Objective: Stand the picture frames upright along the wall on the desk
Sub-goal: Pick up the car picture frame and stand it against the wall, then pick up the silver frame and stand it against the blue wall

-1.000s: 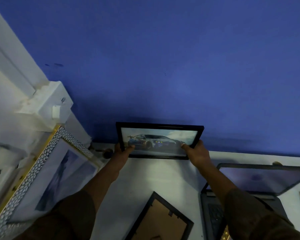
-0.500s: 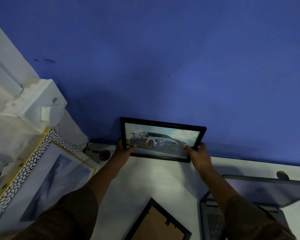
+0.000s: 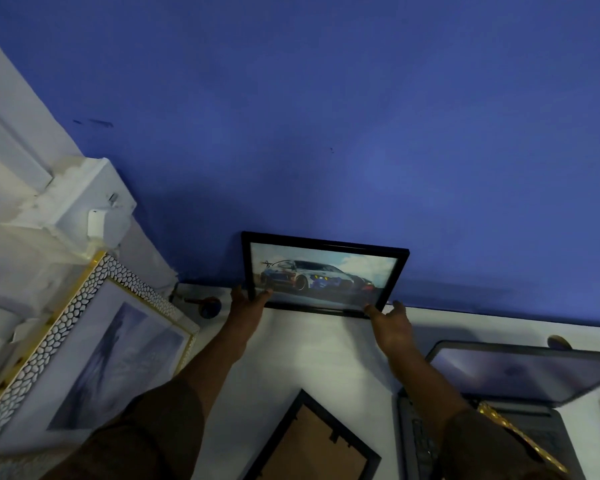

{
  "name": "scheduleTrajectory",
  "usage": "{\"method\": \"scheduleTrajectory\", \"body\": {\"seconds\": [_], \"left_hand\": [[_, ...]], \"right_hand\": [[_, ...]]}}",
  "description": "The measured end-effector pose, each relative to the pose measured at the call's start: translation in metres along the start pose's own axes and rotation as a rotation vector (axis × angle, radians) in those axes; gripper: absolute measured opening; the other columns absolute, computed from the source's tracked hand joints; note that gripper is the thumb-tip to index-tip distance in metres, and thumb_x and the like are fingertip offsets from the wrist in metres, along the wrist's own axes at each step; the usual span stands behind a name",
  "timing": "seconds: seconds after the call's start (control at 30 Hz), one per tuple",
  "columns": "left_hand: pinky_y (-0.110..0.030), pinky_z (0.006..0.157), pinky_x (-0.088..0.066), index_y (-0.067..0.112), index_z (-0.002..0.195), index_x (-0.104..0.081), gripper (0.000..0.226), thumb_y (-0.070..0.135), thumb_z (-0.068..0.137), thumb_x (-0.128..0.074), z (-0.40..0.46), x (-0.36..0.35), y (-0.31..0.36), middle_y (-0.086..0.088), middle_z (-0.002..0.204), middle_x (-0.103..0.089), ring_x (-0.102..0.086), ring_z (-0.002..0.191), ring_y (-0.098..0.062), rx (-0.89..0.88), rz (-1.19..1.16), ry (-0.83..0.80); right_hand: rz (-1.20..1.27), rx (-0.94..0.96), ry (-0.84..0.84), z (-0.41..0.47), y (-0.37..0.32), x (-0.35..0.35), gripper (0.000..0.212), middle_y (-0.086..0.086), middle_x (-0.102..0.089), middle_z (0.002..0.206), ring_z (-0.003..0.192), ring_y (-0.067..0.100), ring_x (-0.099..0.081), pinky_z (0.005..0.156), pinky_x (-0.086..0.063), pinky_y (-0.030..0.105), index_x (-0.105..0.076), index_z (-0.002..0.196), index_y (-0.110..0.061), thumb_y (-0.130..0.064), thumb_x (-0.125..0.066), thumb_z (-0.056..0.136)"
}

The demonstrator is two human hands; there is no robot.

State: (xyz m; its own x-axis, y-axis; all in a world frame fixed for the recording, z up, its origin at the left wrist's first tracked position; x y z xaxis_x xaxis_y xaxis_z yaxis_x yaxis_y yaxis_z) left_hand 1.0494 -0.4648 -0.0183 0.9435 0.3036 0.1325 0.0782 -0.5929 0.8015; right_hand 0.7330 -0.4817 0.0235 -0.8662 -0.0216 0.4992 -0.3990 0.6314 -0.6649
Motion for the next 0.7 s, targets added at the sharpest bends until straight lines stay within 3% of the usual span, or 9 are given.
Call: {"method": "scheduleTrajectory", "body": {"seconds": [0.13,0.2,0.3,0.4,0.5,0.6,0.7], "left_hand": [[-0.048,0.117,-0.035,0.023,0.159,-0.014,0.088,0.040,0.092,-0.067,-0.027,0.006,-0.043,-0.008,0.164,-0.025,-0.038,0.143,-0.032,0.148,-0.110,0.044],[-0.047,0.113,-0.040,0.023,0.157,-0.020,0.085,0.038,0.090,-0.071,-0.049,0.011,-0.066,-0.010,0.161,-0.031,-0.044,0.138,-0.033,0.204,-0.162,0.090],[-0.039,0.099,-0.047,0.022,0.148,-0.031,0.074,0.031,0.089,-0.074,-0.100,0.029,-0.106,-0.015,0.150,-0.045,-0.051,0.130,-0.033,0.260,-0.262,0.139],[-0.036,0.089,-0.048,0.021,0.139,-0.037,0.073,0.035,0.080,-0.076,-0.154,0.061,-0.150,-0.015,0.146,-0.049,-0.053,0.124,-0.031,0.271,-0.393,0.202],[-0.036,0.096,-0.039,0.011,0.143,-0.038,0.059,0.021,0.094,-0.068,-0.185,0.098,-0.189,-0.018,0.146,-0.050,-0.052,0.124,-0.031,0.324,-0.542,0.371],[-0.036,0.094,-0.035,0.015,0.145,-0.038,0.059,0.022,0.094,-0.067,-0.203,0.132,-0.212,-0.016,0.147,-0.048,-0.049,0.129,-0.033,0.347,-0.611,0.478],[-0.037,0.093,-0.036,0.018,0.144,-0.040,0.059,0.022,0.093,-0.070,-0.213,0.165,-0.210,-0.011,0.143,-0.050,-0.051,0.118,-0.027,0.272,-0.619,0.579]], "right_hand": [[-0.007,0.023,-0.122,-0.032,0.020,-0.031,0.065,0.012,-0.060,0.136,0.121,0.035,-0.059,0.104,-0.048,0.042,-0.042,0.145,-0.020,-0.040,-0.071,0.090],[-0.077,0.030,-0.232,-0.046,0.023,-0.053,0.061,0.006,-0.056,0.128,0.122,0.031,-0.058,0.100,-0.046,0.034,-0.045,0.141,-0.022,-0.044,-0.070,0.090],[-0.186,0.059,-0.387,-0.062,0.021,-0.090,0.050,0.005,-0.065,0.115,0.106,0.026,-0.065,0.090,-0.050,0.033,-0.057,0.124,-0.021,-0.051,-0.072,0.086],[-0.290,0.160,-0.527,-0.080,0.009,-0.139,0.054,0.006,-0.069,0.122,0.108,0.025,-0.067,0.099,-0.052,0.036,-0.064,0.117,-0.026,-0.061,-0.073,0.077],[-0.360,0.232,-0.639,-0.100,-0.014,-0.178,0.065,0.002,-0.064,0.130,0.115,0.022,-0.064,0.103,-0.050,0.036,-0.064,0.121,-0.028,-0.069,-0.069,0.071],[-0.432,0.329,-0.671,-0.120,-0.044,-0.211,0.060,0.003,-0.063,0.134,0.118,0.024,-0.063,0.105,-0.050,0.040,-0.063,0.127,-0.025,-0.063,-0.069,0.081],[-0.459,0.435,-0.682,-0.141,-0.079,-0.241,0.059,0.007,-0.059,0.140,0.122,0.026,-0.060,0.106,-0.048,0.039,-0.055,0.140,-0.023,-0.051,-0.068,0.089]]}}
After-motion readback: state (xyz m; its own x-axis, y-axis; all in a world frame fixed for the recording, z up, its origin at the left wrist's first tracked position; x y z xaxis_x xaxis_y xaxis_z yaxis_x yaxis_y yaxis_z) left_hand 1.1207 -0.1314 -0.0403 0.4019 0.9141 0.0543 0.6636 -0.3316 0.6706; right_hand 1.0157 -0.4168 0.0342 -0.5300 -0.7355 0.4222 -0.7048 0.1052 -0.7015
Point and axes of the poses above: each hand's wrist, its own z-axis towards the middle knuckle, its own x-axis out of the back of the hand, y = z × x, the point moved 8 cm from there along z, towards the middle knuckle
